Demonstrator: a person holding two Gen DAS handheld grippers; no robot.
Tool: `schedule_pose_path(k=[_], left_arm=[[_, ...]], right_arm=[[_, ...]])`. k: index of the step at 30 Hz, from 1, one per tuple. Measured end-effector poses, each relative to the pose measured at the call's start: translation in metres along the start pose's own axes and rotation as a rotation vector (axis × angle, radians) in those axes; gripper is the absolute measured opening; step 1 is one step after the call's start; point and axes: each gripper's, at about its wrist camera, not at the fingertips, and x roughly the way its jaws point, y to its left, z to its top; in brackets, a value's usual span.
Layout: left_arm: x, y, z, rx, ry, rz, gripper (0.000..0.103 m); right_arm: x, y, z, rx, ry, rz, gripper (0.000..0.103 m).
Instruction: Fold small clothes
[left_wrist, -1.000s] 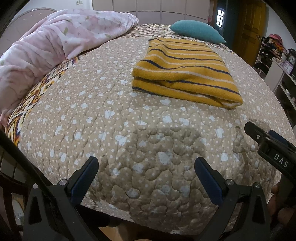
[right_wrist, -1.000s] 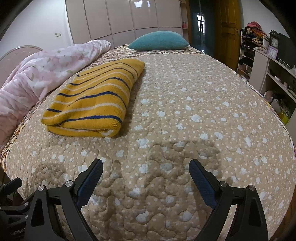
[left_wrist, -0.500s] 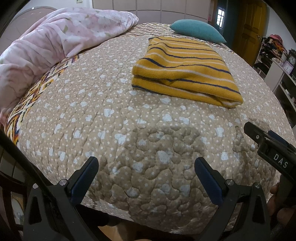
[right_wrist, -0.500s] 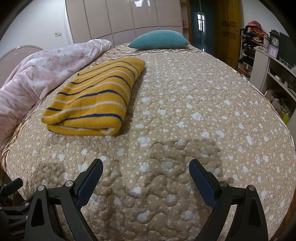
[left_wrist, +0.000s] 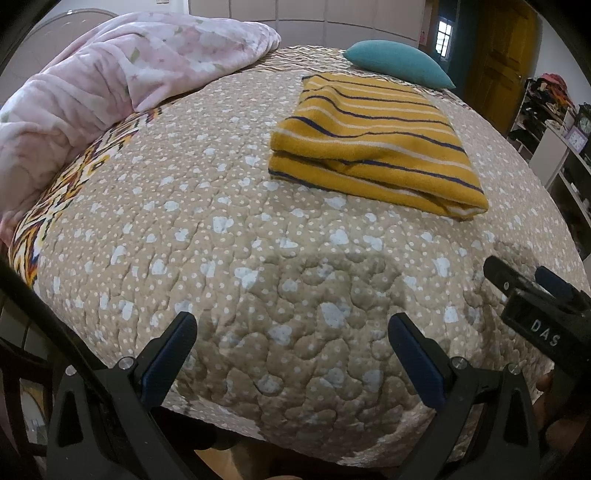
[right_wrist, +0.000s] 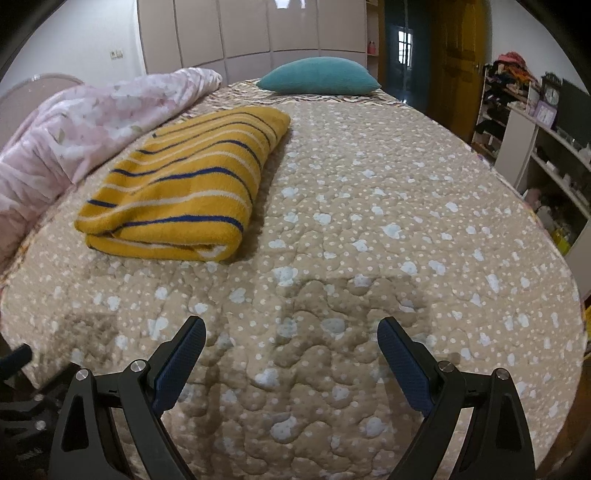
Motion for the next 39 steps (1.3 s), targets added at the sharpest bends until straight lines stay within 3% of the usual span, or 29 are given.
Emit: schedule_pose_path(k=[12,39], left_arm=[[-0.0004,-0.0033,0.0010,0.006,0.000,0.004,0.103],[-0.0009,-0.0004,-0.0002,-0.002,-0.005,0.018,0.103]], right_arm=[[-0.0002,0.0060,-0.0012,-0.078,0.016,-0.103,0.096],[-0.0023,0.0109,-0.0017,-0.076,0.011,-0.096,0.096]])
